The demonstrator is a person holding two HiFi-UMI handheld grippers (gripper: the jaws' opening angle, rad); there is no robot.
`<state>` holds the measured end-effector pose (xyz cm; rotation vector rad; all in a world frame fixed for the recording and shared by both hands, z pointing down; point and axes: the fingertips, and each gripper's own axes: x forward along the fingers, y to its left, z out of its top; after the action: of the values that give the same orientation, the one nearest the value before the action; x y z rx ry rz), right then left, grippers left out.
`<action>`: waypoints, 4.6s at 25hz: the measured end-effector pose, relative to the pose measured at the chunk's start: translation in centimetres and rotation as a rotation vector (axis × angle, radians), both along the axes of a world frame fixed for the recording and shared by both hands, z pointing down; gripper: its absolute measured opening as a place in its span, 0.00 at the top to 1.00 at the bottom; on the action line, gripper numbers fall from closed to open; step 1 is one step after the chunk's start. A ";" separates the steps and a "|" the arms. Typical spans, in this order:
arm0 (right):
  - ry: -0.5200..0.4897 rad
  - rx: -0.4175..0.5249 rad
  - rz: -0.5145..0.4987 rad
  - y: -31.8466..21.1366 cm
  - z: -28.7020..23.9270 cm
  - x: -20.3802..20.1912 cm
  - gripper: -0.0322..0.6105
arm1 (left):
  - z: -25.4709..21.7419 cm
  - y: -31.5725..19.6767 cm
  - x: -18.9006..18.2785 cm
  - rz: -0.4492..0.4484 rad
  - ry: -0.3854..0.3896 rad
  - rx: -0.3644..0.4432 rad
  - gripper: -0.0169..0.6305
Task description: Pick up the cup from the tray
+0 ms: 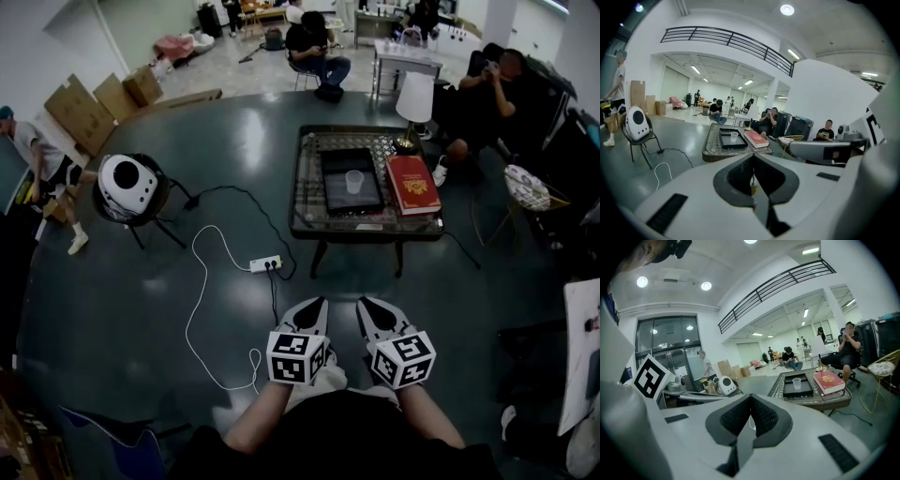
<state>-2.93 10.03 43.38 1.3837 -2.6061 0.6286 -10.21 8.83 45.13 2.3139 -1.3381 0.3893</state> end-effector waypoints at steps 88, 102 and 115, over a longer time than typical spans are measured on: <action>0.017 -0.223 -0.015 -40.6 9.3 10.5 0.93 | 14.3 -41.3 10.5 0.013 -0.116 -0.220 0.74; -0.024 -0.308 0.013 -42.0 12.4 12.2 0.93 | 22.3 -46.9 12.6 0.044 -0.219 -0.327 0.48; -0.041 -0.369 0.035 -42.0 14.6 13.6 0.93 | 26.2 -50.4 13.4 0.056 -0.305 -0.356 0.44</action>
<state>10.65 -31.99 58.01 1.3098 -2.3388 1.0869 3.16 -41.58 71.38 2.0519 -1.2181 0.9492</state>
